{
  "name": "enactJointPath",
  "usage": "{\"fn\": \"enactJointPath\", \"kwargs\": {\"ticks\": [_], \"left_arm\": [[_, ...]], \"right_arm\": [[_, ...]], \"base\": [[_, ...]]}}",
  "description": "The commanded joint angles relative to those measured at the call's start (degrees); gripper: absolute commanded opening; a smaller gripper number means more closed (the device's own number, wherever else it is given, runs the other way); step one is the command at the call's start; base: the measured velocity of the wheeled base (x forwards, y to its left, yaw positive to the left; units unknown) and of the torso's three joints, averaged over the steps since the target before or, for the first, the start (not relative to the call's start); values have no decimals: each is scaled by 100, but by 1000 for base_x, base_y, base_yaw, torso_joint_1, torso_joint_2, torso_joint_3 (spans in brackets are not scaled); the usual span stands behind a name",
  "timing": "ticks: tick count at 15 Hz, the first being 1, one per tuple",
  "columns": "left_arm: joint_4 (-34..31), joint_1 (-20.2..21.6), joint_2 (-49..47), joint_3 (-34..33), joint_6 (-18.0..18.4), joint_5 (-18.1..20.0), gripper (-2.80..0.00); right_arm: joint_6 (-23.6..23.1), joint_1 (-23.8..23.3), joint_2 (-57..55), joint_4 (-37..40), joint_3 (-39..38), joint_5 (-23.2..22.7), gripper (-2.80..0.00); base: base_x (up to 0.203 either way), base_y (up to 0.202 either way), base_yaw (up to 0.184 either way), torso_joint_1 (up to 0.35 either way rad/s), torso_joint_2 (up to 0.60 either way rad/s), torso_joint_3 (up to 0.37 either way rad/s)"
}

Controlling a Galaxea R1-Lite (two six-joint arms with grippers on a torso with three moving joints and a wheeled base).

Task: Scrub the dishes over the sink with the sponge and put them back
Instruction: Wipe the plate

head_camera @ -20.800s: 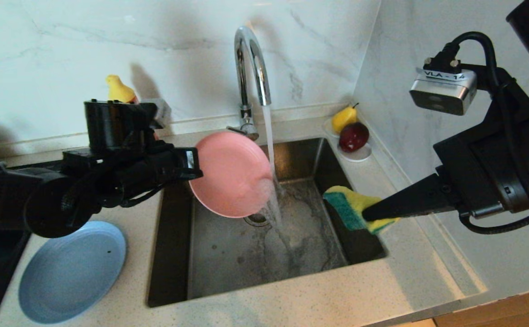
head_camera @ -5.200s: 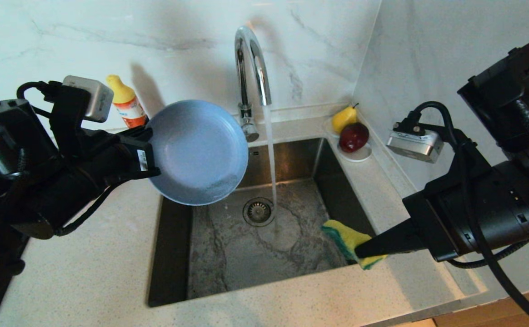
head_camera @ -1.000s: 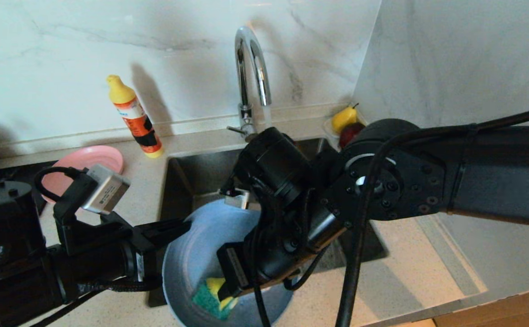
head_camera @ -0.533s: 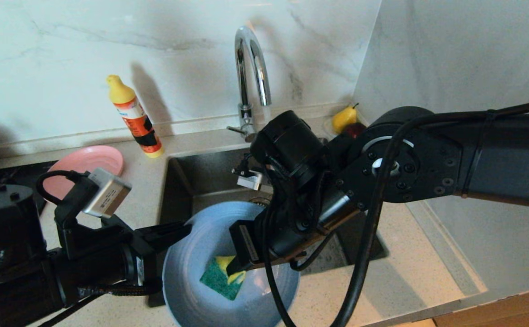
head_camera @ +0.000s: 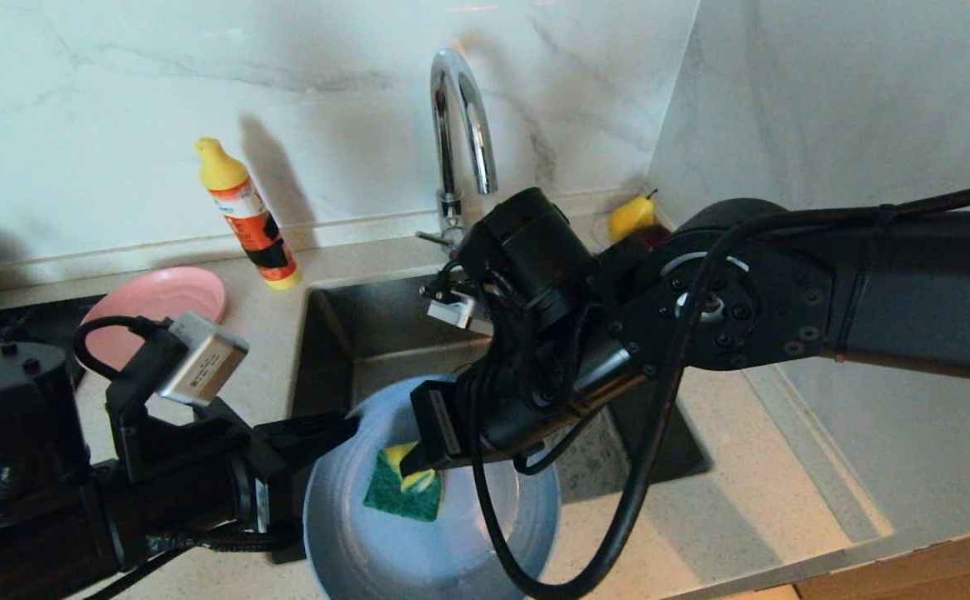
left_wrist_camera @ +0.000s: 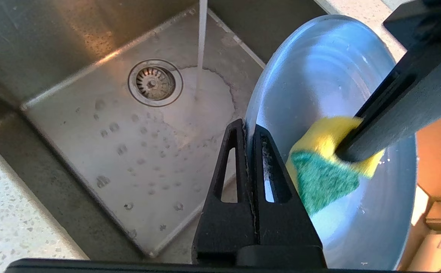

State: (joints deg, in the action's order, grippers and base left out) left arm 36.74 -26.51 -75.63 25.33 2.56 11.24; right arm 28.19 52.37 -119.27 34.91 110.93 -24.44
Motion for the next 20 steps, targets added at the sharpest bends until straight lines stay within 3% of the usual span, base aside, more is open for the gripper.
{"fn": "enactJointPath", "kwargs": {"ticks": [1, 9, 13, 20], "left_arm": [[26, -12, -31, -11, -7, 10, -280], [35, -12, 13, -55, -36, 1, -280], [44, -11, 13, -8, -37, 1, -280], [52, 1, 27, 221, -172, -43, -280]], "right_arm": [[19, 57, -114, 8, -2, -17, -280], [-7, -301, 137, 18, -16, -8, -280], [-7, -520, 240, 399, -36, -8, -280], [-102, -485, 316, 919, -397, -11, -280]], "base": [[0, 0, 0, 0, 0, 0], [0, 0, 0, 0, 0, 0], [0, 0, 0, 0, 0, 0], [0, 0, 0, 0, 0, 0]]}}
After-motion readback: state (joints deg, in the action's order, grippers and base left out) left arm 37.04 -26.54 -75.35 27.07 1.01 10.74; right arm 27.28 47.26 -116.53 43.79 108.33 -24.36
